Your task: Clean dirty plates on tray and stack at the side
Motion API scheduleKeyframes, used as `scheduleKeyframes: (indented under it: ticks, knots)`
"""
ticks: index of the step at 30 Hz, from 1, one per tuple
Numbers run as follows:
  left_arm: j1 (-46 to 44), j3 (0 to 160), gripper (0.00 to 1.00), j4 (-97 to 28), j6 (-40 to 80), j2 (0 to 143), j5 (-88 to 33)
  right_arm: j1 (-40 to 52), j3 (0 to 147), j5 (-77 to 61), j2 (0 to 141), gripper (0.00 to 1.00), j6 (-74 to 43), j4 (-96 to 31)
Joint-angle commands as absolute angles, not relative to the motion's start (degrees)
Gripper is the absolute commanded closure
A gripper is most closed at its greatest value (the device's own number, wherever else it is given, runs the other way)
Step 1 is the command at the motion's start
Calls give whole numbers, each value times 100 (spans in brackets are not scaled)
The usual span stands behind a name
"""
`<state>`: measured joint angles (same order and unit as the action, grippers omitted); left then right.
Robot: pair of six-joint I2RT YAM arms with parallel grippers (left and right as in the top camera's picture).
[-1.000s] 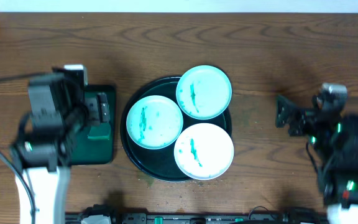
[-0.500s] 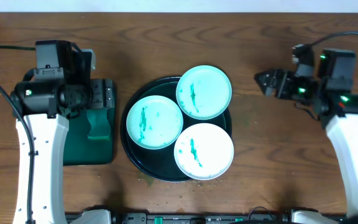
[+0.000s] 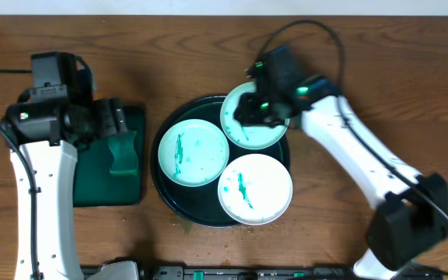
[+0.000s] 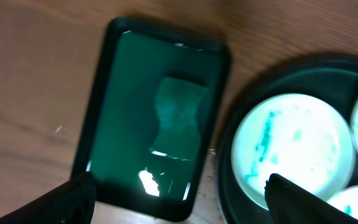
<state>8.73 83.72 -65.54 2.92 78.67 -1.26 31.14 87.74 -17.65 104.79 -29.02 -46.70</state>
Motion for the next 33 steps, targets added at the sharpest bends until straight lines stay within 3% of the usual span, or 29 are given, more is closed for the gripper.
scheduleKeyframes:
  ticks: [1, 15, 33]
  knots:
    - [1079, 8497, 13, -6646, 635, 7981, 244, 3417, 8910, -1288, 10888, 65, -3280, -4794]
    - [1210, 8493, 13, -6744, 633, 8820, 242, 3870, 8910, -1221, 11725, 80, -3531, -4735]
    - [1210, 8460, 13, -6757, 628, 9120, 202, 4007, 8910, -1013, 12560, 86, -3570, -4300]
